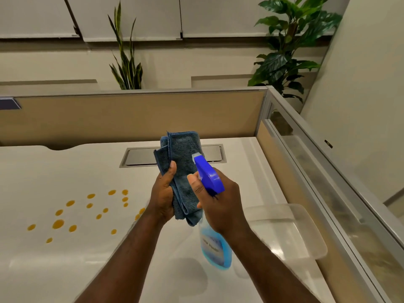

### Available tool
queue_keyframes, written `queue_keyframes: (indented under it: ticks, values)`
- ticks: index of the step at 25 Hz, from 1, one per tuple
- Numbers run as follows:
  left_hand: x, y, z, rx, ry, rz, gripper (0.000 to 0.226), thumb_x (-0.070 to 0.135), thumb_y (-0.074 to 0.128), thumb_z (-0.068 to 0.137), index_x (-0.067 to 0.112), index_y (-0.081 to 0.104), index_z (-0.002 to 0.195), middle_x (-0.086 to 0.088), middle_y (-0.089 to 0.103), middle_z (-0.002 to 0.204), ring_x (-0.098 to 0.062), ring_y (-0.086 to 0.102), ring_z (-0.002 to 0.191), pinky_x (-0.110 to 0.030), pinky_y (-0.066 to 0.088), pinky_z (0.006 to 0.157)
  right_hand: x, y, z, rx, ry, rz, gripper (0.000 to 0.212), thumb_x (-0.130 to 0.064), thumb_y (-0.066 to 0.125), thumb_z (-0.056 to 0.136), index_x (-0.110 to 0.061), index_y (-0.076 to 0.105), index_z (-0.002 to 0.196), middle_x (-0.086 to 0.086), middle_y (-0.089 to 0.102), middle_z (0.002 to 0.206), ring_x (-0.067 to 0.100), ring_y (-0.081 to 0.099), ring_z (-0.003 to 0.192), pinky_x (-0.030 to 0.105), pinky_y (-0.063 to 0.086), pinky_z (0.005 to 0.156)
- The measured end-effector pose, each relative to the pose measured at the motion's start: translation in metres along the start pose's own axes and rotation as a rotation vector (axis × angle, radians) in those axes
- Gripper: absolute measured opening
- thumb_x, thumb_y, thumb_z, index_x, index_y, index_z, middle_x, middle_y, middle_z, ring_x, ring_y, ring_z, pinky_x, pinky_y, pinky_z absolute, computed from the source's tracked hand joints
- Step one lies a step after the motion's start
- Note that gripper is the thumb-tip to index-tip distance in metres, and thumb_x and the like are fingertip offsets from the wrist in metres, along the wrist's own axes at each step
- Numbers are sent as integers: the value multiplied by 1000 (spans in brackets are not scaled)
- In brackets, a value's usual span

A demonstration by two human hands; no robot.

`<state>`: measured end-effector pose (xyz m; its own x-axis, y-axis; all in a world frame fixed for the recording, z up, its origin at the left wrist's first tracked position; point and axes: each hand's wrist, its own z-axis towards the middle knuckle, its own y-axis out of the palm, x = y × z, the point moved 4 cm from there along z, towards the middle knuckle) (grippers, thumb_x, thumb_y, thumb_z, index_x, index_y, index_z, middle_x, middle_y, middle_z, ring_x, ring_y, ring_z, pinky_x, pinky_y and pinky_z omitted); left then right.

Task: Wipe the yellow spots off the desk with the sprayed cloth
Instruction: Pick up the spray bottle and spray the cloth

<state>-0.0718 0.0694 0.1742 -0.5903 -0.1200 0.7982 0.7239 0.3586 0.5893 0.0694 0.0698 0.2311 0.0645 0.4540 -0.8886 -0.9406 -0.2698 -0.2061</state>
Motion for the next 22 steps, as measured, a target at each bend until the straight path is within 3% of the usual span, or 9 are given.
queue_keyframes:
  ticks: [2, 7, 12, 17, 22]
  values:
    - [3, -1, -1, -7, -12, -29, 51, 39, 50, 87, 10, 54, 129, -15, 71, 112, -32, 69, 100, -39, 59, 71, 9, 8, -3, -17, 36, 1, 16, -51, 61, 82, -36, 57, 79, -11, 60, 63, 14, 63, 57, 28, 57, 56]
    - [9, -2, -1, 3, -6, -72, 51, 37, 52, 86, 8, 55, 128, -16, 71, 113, -33, 68, 102, -41, 59, 76, 27, 19, -9, -32, 117, -12, 25, -41, 65, 86, -23, 58, 71, -7, 55, 54, 24, 60, 53, 39, 56, 55]
    - [11, -3, -1, 0, -11, -65, 51, 38, 52, 85, 8, 55, 127, -16, 72, 111, -32, 69, 99, -40, 59, 73, 29, 19, -9, 11, 136, -46, 41, -58, 58, 80, -20, 54, 64, 2, 55, 51, 28, 59, 51, 41, 53, 55]
    - [9, -7, -1, -20, -36, -72, 60, 41, 53, 87, 8, 49, 136, -20, 63, 126, -38, 62, 113, -49, 56, 87, 32, 13, -8, 71, 156, -72, 40, -60, 58, 79, -22, 54, 67, 4, 57, 55, 32, 61, 53, 44, 54, 56]
    - [8, -10, -1, -10, -47, -80, 61, 42, 53, 86, 9, 47, 137, -21, 61, 129, -37, 61, 114, -48, 56, 83, 37, 10, -8, 61, 175, -92, 44, -66, 53, 75, -23, 57, 71, 10, 66, 66, 33, 62, 54, 46, 55, 58]
